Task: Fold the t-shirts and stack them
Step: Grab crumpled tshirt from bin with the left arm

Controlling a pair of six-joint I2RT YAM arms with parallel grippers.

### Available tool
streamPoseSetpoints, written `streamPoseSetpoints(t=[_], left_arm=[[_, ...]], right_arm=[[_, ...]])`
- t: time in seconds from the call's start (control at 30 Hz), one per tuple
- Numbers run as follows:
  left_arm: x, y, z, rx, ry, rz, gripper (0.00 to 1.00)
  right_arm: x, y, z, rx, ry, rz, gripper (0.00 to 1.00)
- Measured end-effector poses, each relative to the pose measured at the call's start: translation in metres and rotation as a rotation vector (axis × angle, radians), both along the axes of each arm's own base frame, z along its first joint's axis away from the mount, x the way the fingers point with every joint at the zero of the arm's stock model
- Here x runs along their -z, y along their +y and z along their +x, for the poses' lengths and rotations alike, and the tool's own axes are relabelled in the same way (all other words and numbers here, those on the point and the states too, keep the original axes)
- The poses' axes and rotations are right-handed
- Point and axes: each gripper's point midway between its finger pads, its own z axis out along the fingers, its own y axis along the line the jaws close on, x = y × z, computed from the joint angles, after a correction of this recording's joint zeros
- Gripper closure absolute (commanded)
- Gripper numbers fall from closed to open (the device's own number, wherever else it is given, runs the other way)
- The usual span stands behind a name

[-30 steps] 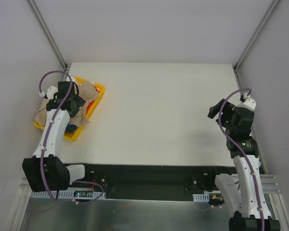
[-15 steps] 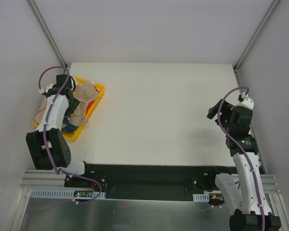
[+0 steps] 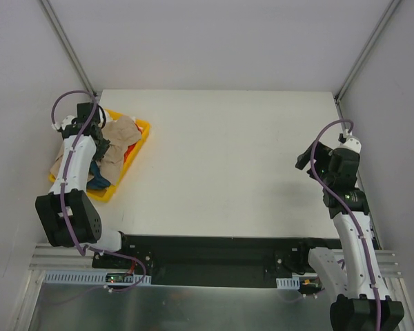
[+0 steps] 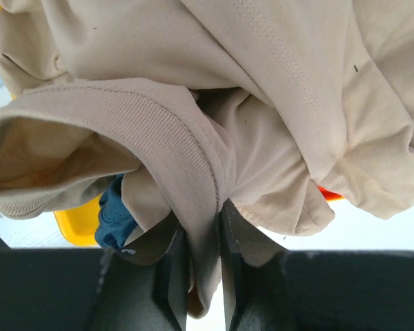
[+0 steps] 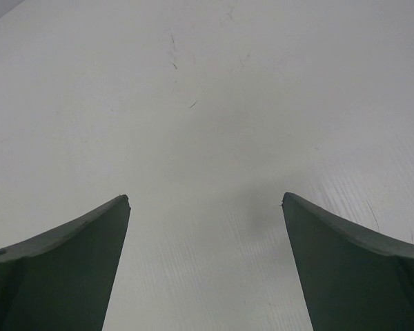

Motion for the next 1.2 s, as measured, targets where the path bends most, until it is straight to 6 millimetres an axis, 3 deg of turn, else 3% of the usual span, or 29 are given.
streamPoseSetpoints(t=[0.47, 0.83, 0.97, 1.2], left_arm=[[-0.025, 0.003, 0.004, 0.022, -0.045, 0.03, 0.89], [-0.016, 0.0, -0.002, 0.041, -0.011, 0.02, 0.72], [-0.011, -0.002, -0.005, 0.051, 0.003, 0.011, 0.58], [-0.02, -0.003, -0.009, 0.061, -0.019, 0.018, 0.56]], right_arm=[[-0.002, 0.0, 0.0, -0.001, 0.011, -0.003, 0.03], [-0.001, 0.001, -0.001, -0.007, 0.017, -0.003, 0.03], [-0.001, 0.001, -0.001, -0.01, 0.017, -0.001, 0.03], [-0.001, 0.002, -0.001, -0.016, 0.017, 0.002, 0.03]])
